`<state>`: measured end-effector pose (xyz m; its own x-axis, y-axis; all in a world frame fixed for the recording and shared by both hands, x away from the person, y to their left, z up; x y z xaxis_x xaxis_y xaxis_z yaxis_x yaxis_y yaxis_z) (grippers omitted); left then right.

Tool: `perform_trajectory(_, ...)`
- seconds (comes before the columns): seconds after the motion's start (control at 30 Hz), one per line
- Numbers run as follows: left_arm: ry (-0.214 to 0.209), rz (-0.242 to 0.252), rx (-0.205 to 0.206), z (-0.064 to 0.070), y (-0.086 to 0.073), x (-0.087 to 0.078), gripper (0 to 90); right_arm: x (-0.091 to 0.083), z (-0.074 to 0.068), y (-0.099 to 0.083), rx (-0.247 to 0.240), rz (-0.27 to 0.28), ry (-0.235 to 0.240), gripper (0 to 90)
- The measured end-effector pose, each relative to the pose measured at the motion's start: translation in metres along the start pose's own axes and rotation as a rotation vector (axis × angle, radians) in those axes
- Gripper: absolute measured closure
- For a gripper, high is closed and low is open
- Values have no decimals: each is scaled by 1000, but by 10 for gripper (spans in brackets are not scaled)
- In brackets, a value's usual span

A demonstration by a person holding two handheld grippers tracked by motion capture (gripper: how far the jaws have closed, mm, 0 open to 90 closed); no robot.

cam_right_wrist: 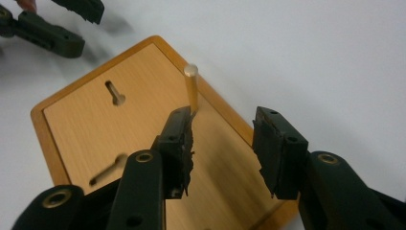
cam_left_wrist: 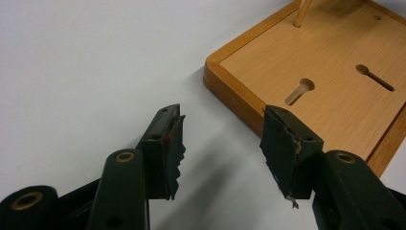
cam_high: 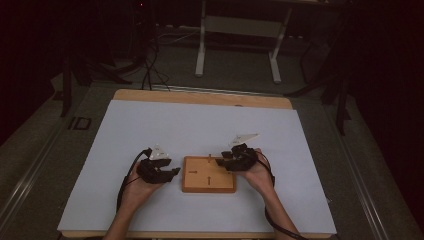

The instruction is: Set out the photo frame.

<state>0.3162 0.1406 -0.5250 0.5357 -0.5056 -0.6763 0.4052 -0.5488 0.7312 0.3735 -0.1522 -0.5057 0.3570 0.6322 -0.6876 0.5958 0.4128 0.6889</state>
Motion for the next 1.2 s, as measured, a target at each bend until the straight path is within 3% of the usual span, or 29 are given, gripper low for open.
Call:
perform_trajectory(0.1, 0, 3, 3, 2, 1, -1, 502, -7, 2, -5, 0, 2, -24, 553)
perform_trajectory(0.33, -27, -3, 31, 6, 5, 0, 594, -22, 6, -22, 17, 14, -31, 522)
perform_trajectory(0.47, -41, -3, 61, 13, 10, 3, 607, -24, 9, -30, 22, 2, -43, 514)
perform_trajectory(0.67, -62, 3, 93, 20, 19, 7, 607, -33, 11, -32, 41, 27, -45, 510)
perform_trajectory(0.87, -100, -1, 129, 23, 34, 13, 639, -40, 10, -33, 31, 29, -45, 511)
perform_trajectory(1.2, -108, -19, 201, 32, 64, 33, 633, -51, 18, -38, 34, 40, -69, 512)
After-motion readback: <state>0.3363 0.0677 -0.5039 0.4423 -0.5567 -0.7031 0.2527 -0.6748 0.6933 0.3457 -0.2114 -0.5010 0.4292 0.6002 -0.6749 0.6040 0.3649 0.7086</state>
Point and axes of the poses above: each handheld gripper's, and its own axes: x roughly forward along the jaws, y roughly out of its top, z roughly to its right, the point moved 1 cm from there along x, roughly forward along the jaws, and after that the axes turned 11 degrees about x, right-handed, at the moved point
